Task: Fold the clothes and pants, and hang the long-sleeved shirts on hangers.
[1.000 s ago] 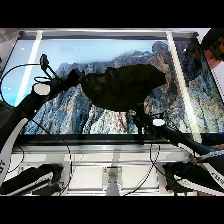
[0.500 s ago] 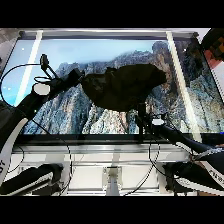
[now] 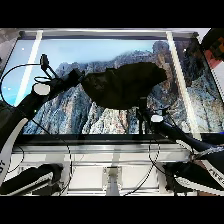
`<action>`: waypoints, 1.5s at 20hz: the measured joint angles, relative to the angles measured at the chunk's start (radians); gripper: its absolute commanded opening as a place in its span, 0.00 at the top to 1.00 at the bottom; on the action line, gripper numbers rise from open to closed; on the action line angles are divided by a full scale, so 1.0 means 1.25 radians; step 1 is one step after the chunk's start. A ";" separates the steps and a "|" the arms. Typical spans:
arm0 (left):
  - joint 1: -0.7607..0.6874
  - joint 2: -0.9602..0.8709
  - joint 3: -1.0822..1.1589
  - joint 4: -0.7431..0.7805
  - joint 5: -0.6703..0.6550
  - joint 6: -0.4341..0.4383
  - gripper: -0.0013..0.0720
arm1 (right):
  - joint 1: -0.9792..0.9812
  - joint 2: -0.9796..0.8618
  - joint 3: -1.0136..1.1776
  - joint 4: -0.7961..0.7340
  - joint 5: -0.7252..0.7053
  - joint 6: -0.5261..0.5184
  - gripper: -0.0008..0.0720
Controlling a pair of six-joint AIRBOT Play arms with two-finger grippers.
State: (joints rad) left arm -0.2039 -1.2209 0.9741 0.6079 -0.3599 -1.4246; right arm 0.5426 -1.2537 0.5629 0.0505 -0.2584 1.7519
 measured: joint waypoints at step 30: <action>0.000 0.023 0.000 0.000 -0.001 0.018 0.97 | 0.000 -0.047 0.006 0.020 -0.001 -0.013 0.24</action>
State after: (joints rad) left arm -0.2039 -1.1927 0.9741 0.6083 -0.3611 -1.4021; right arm 0.5423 -1.3125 0.5709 0.0757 -0.2600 1.7359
